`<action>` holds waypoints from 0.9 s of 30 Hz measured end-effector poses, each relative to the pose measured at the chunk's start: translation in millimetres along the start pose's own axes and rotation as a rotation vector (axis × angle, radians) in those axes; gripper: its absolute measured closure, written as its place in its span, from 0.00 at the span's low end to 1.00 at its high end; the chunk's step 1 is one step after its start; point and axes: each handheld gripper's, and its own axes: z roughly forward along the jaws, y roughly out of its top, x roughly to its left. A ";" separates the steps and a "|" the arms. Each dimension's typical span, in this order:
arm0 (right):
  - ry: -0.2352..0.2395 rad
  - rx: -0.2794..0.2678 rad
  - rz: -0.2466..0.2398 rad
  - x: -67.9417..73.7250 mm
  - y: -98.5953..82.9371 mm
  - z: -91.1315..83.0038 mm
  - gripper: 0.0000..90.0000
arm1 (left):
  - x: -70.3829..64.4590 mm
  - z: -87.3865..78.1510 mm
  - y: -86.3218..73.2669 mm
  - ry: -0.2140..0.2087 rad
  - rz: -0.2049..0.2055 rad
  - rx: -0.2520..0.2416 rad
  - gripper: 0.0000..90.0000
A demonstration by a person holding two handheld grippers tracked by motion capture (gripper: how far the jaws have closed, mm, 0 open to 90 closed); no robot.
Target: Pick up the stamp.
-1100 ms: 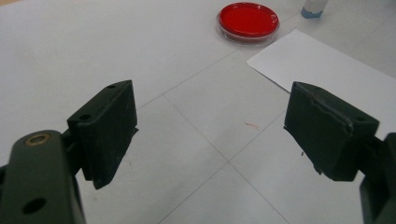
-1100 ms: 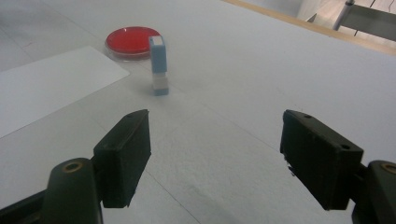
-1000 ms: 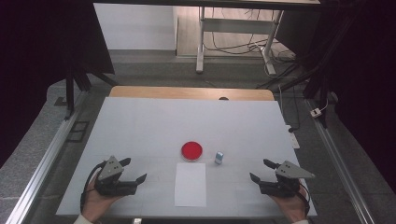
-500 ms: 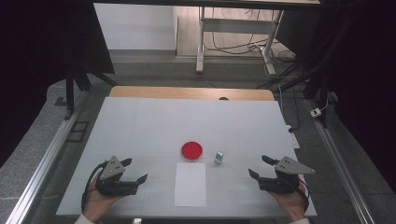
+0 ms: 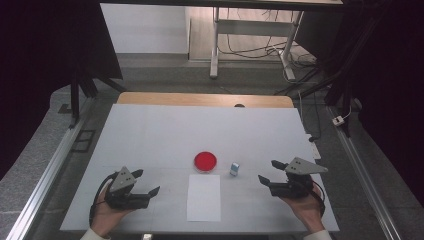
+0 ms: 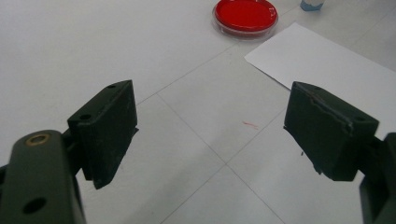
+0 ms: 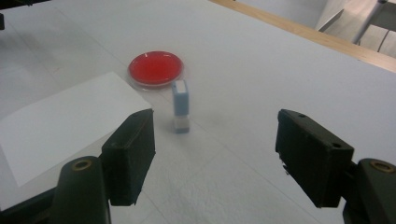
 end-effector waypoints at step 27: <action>0.097 0.147 -0.052 5.2 50.1 61.3 0.32 | 0.3 4.3 -0.6 0.006 0.010 0.014 0.19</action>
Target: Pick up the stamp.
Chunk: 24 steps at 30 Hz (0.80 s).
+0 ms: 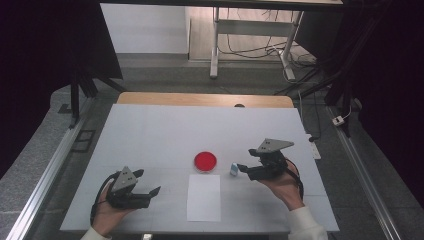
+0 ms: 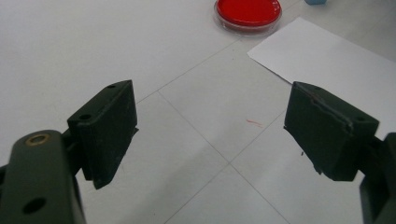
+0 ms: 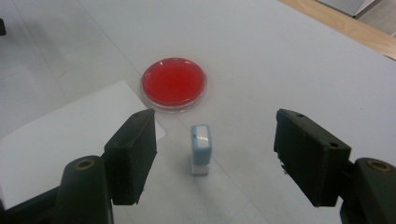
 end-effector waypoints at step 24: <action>0.035 0.105 -0.010 0.8 -4.8 45.7 0.46 | 0.5 -0.9 -3.7 0.015 0.002 0.012 0.19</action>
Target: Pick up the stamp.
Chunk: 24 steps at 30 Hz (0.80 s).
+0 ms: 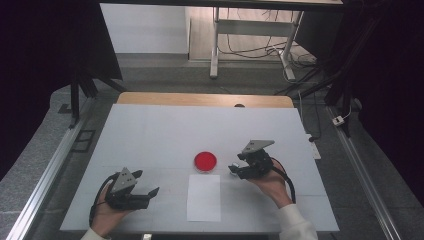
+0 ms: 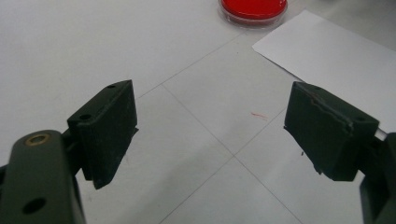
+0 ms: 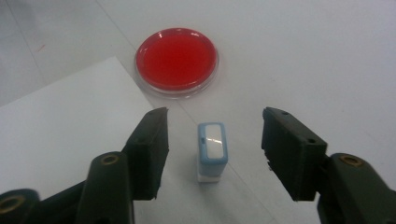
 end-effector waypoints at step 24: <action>-0.011 0.041 -0.057 3.5 -8.8 11.0 0.83 | 0.0 0.1 -0.4 0.004 0.002 0.003 0.19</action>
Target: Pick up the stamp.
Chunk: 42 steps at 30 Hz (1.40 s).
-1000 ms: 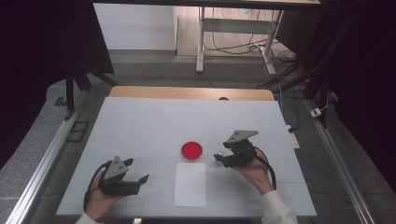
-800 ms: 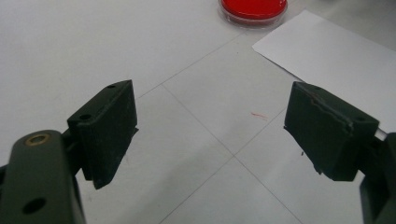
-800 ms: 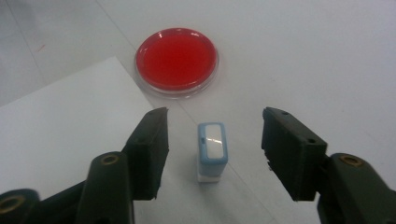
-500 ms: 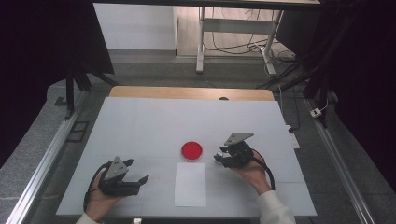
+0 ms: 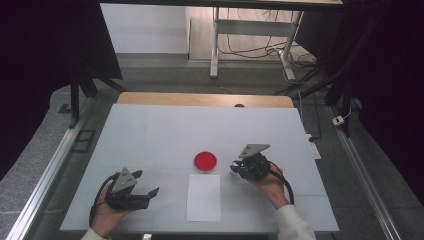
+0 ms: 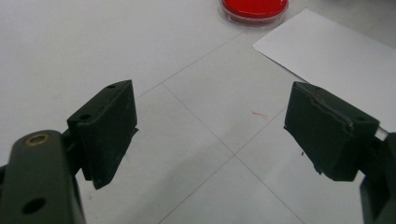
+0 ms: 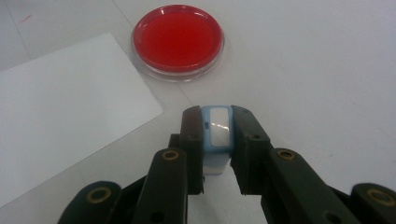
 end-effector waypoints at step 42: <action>-0.005 -0.237 0.076 10.0 7.4 -49.9 0.83 | -1.5 1.7 0.5 -0.001 0.004 0.003 0.19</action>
